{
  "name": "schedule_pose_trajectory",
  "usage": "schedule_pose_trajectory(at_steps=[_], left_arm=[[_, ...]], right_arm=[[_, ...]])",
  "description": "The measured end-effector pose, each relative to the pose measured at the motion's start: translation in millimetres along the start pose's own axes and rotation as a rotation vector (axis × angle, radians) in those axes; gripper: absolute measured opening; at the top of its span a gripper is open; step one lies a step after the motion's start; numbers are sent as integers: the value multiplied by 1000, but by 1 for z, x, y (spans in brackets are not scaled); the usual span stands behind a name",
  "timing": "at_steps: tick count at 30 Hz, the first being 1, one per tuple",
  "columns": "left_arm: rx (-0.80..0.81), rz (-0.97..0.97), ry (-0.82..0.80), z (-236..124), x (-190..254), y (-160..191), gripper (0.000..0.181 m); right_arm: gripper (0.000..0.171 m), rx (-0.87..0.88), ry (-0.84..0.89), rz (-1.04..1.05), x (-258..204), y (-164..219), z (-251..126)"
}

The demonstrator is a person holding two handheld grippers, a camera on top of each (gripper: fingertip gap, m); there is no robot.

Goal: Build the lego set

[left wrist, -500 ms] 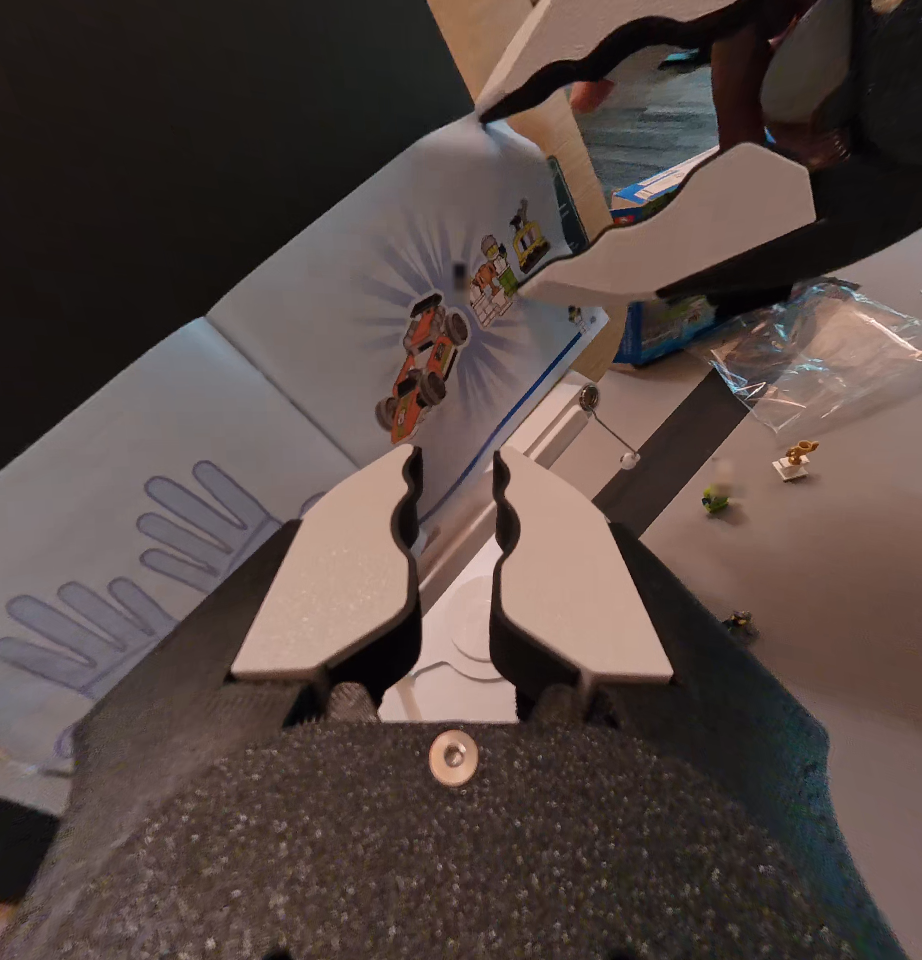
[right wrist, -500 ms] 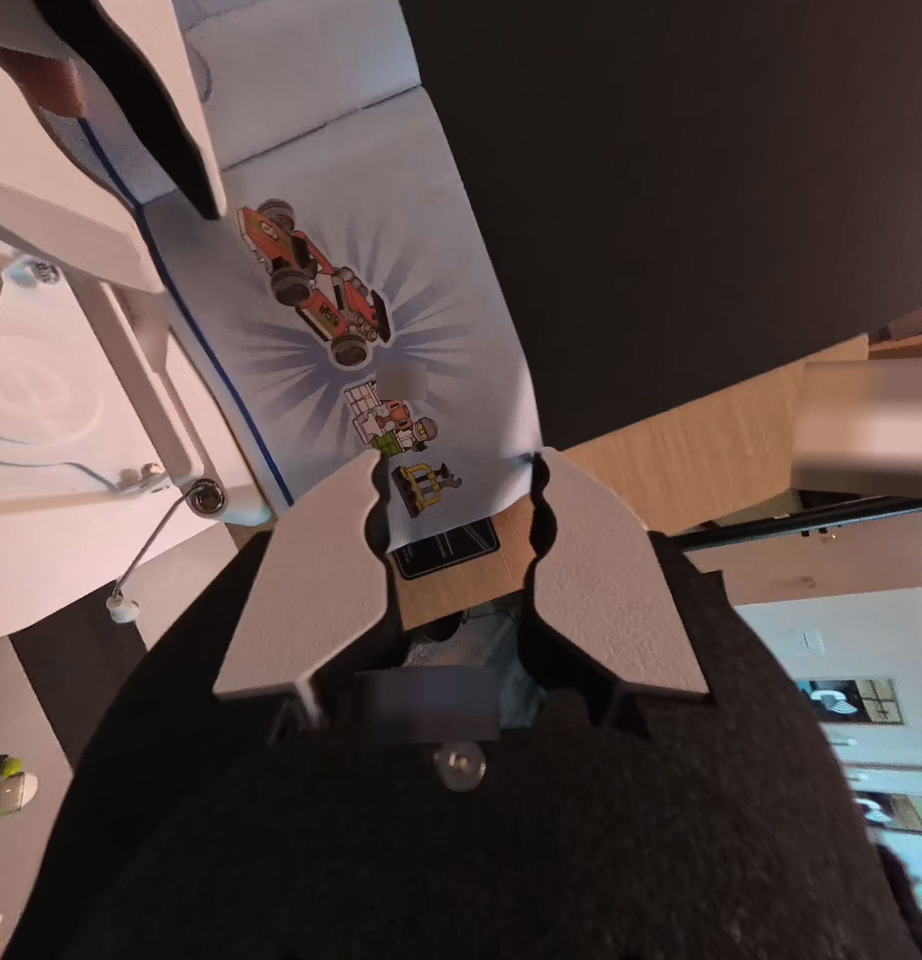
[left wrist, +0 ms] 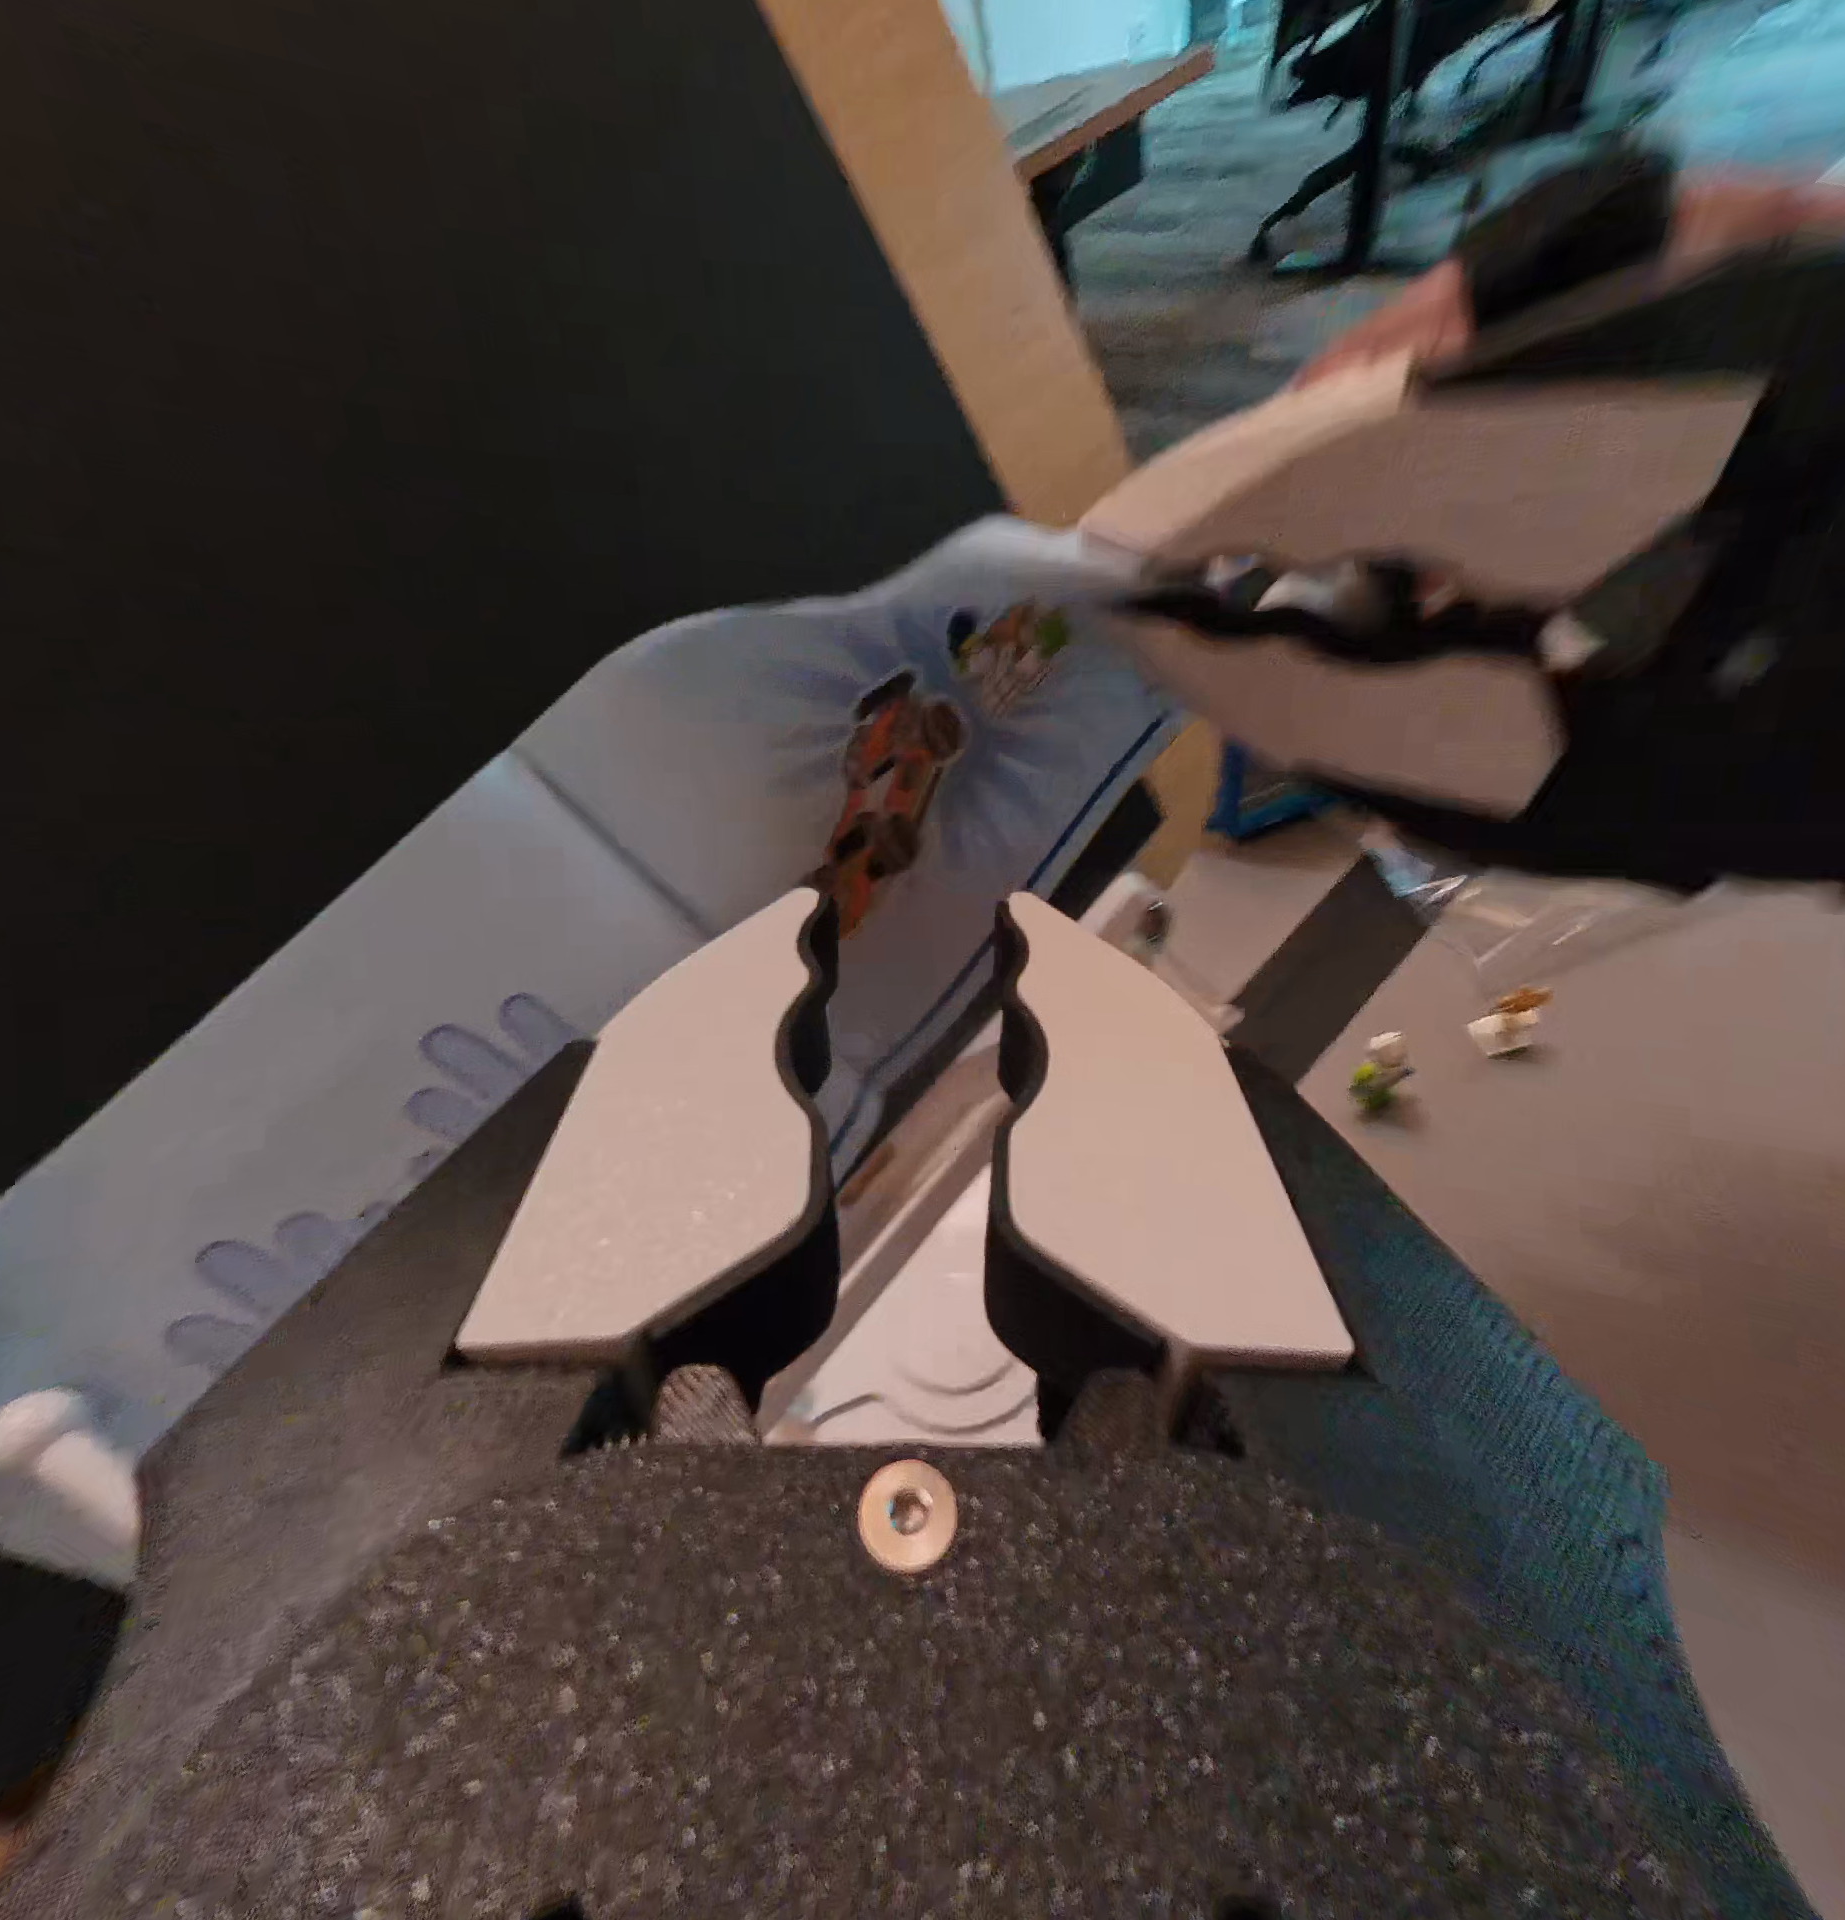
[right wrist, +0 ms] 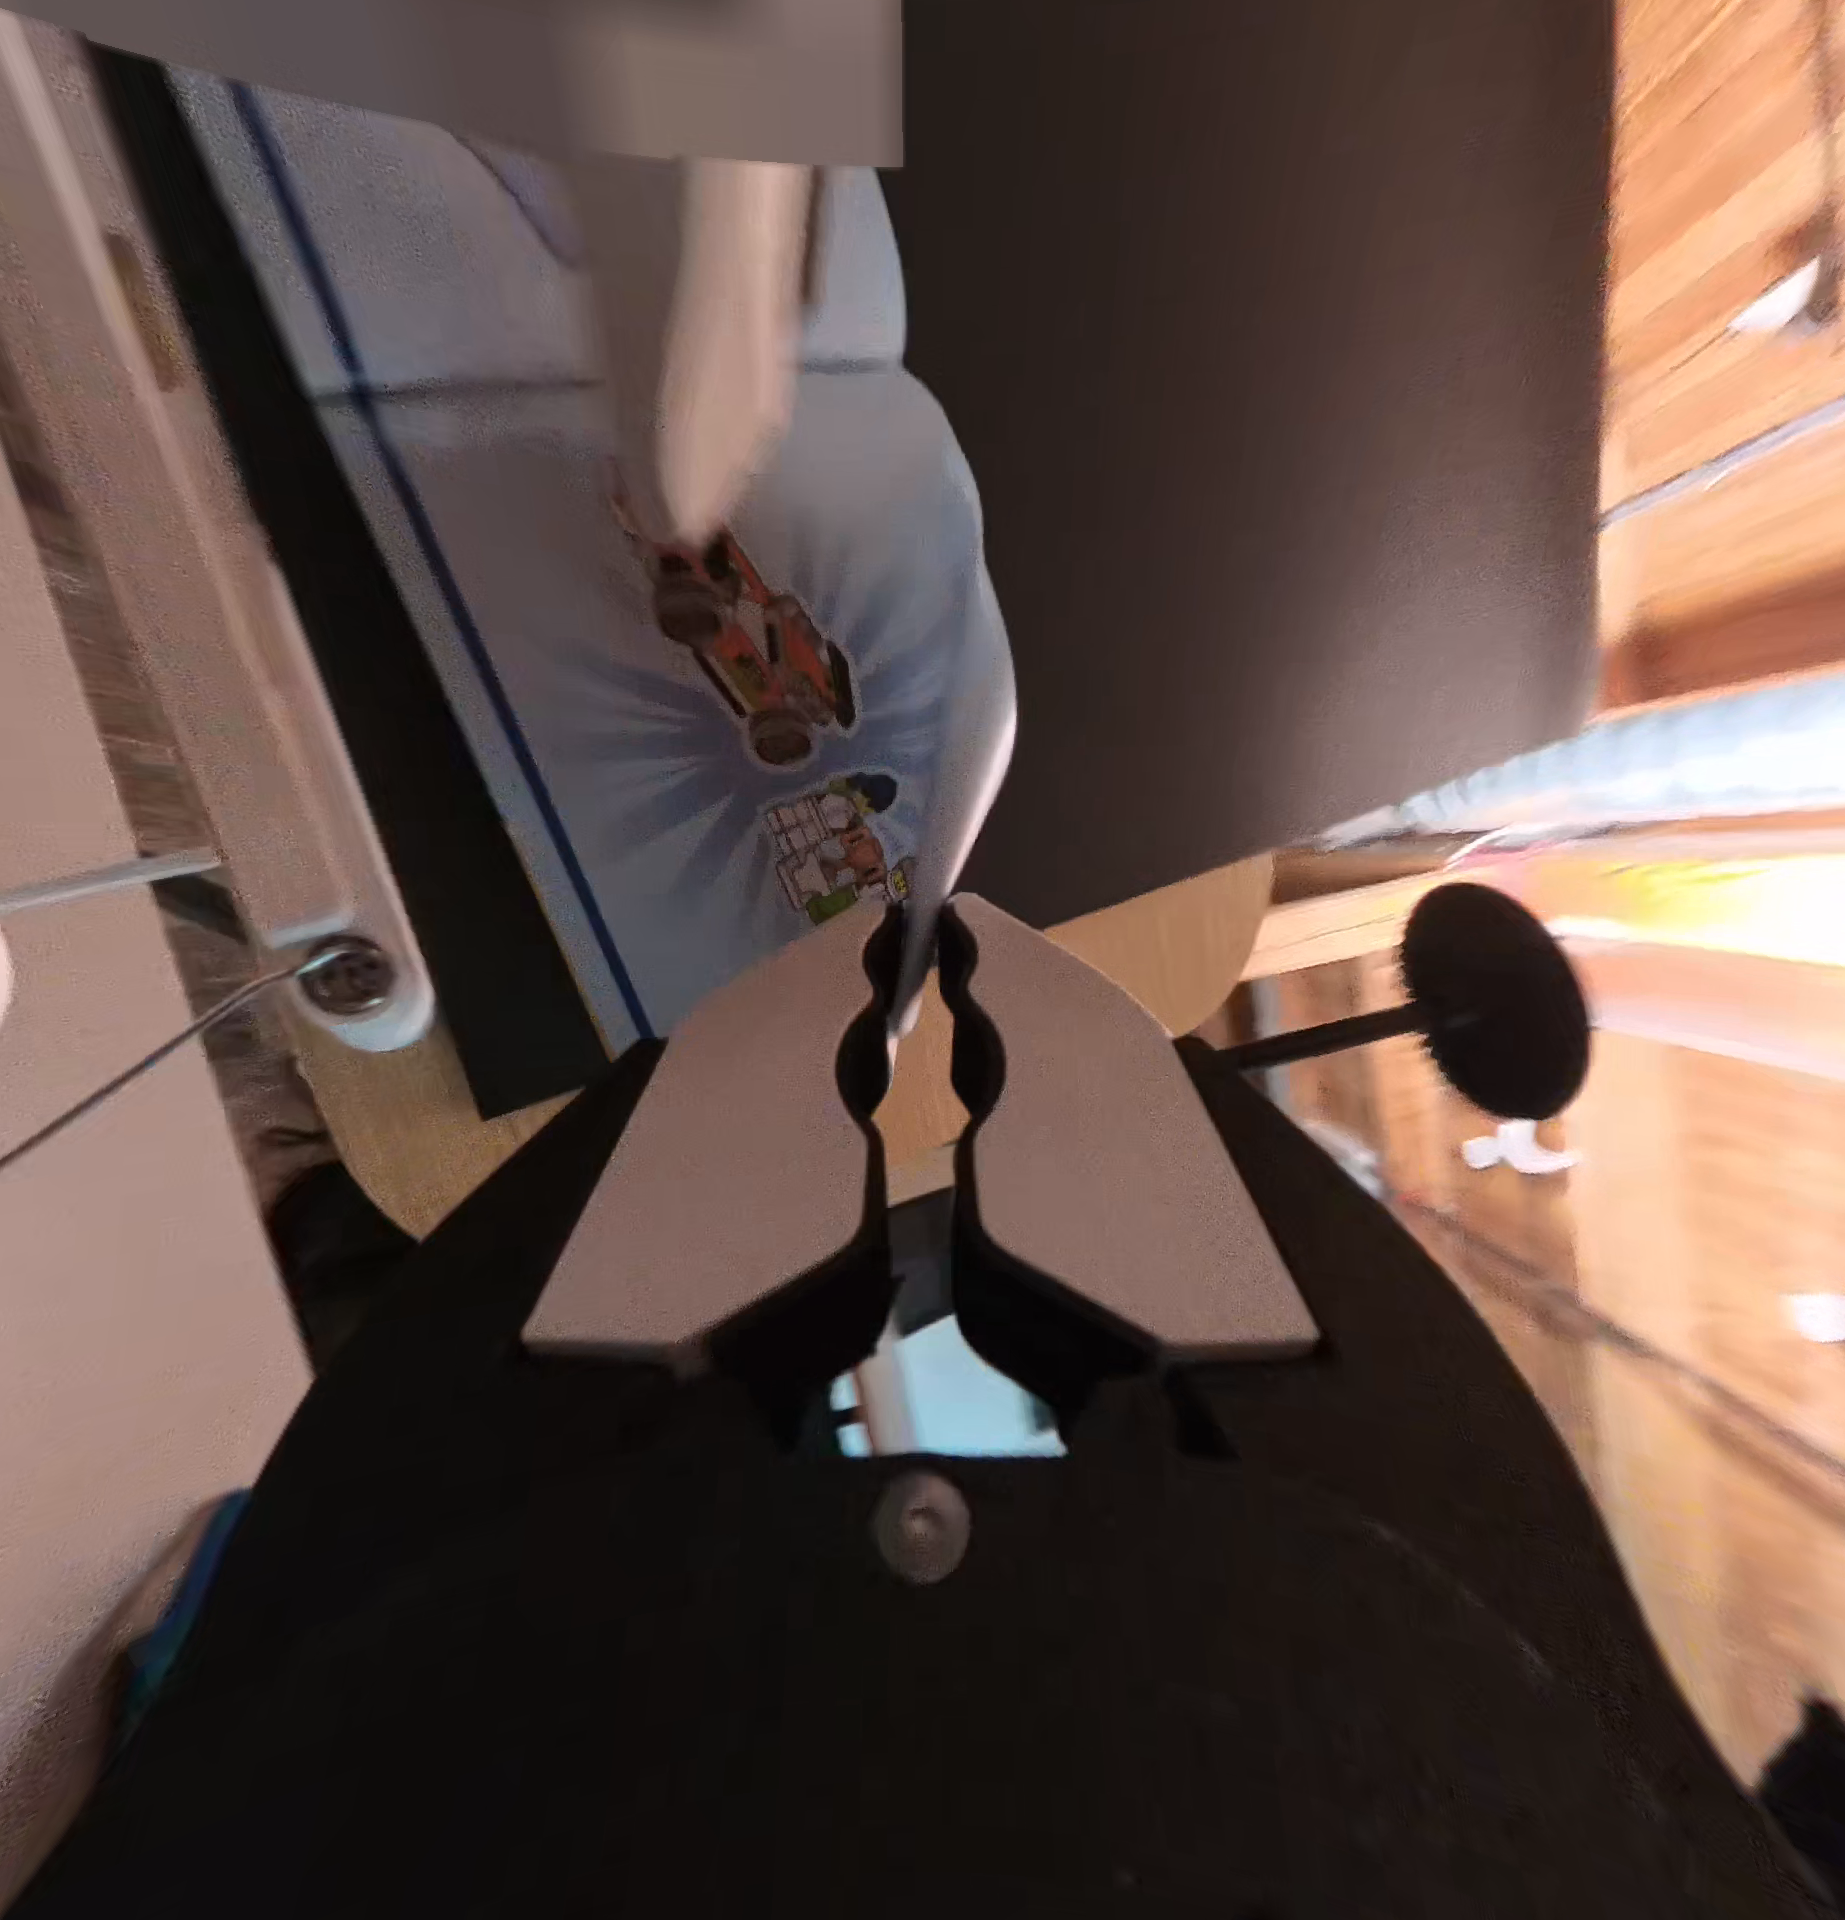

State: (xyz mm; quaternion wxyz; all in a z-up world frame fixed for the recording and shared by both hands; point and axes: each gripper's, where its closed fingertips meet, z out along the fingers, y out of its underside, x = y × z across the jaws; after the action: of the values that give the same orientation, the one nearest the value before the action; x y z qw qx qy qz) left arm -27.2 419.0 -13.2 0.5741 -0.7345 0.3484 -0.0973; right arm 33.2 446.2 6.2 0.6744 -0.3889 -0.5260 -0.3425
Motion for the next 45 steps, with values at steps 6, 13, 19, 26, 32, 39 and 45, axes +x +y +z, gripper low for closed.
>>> schedule_pose_trajectory(at_steps=[6, 13, 19, 26, 32, 39, 45], left_arm=[[51, -306, 224, 5, 28, -20, 30], [118, -668, 437, 16, 40, -27, 16], [197, -765, 508, 16, 44, -34, 25], [163, -725, 492, 18, 42, -24, 9], [151, -659, 472, 14, 40, -10, 6], [162, -604, 480, 9, 37, -3, 6], [188, -574, 517, 4, 42, -4, 6]], right_arm=[[5, 38, 113, -83, -12, -21, -19], [6, 40, 146, -100, -13, -22, -22], [5, 59, 159, -103, -16, -27, -24], [3, 50, 129, -52, -20, -21, -24], [8, 39, -37, 124, -37, -10, -27], [22, 188, -490, 769, -40, -29, -46], [34, 206, -724, 1058, -27, -38, -38]])
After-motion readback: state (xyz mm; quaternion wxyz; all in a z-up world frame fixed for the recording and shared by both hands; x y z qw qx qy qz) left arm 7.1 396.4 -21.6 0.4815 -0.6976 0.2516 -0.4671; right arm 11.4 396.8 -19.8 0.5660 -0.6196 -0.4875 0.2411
